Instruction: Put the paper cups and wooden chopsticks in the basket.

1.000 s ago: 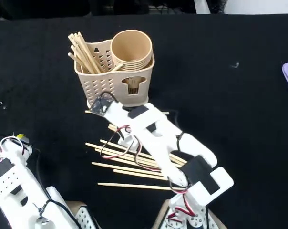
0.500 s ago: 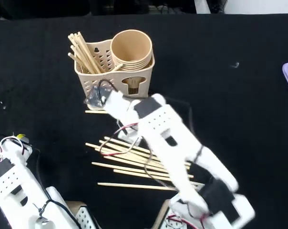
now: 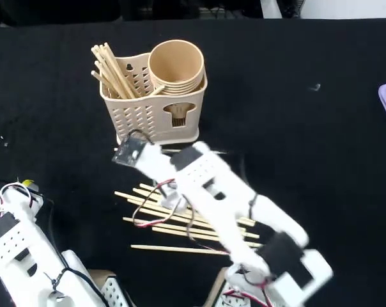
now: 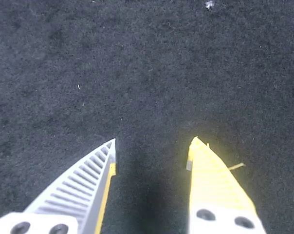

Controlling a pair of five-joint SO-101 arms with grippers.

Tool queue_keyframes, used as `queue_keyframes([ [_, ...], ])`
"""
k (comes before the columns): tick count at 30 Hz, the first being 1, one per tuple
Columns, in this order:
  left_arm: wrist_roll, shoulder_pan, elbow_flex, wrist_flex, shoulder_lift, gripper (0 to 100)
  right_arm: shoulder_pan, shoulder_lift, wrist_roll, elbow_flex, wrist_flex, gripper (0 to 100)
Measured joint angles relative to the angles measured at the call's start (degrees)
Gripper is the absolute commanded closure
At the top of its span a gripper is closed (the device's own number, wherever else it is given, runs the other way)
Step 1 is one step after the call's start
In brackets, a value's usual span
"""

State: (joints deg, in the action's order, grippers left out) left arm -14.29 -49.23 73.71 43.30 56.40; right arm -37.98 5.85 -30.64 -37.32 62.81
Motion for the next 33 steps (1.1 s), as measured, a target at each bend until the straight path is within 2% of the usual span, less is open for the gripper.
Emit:
queue_keyframes([
  [5, 0.0, 0.0, 0.0, 0.0, 0.0, 76, -0.2, -7.4, -0.7, -0.1, -6.0, 89.5],
  [12, 0.0, 0.0, 0.0, 0.0, 0.0, 76, 1.8, -13.1, -4.7, 4.2, -5.8, 90.4],
  [16, 0.0, 0.0, 0.0, 0.0, 0.0, 76, 3.6, -14.8, -5.9, 6.0, -5.8, 99.3],
  [18, 0.0, 0.0, 0.0, 0.0, 0.0, 76, 3.9, -14.9, -6.1, 6.2, -5.8, 98.7],
  [26, 0.0, 0.0, 0.0, 0.0, 0.0, 76, 4.0, -14.2, -6.1, 8.3, -2.0, 98.8],
  [33, 0.0, 0.0, 0.0, 0.0, 0.0, 76, 4.1, -2.3, -3.9, 13.3, 5.5, 98.8],
])
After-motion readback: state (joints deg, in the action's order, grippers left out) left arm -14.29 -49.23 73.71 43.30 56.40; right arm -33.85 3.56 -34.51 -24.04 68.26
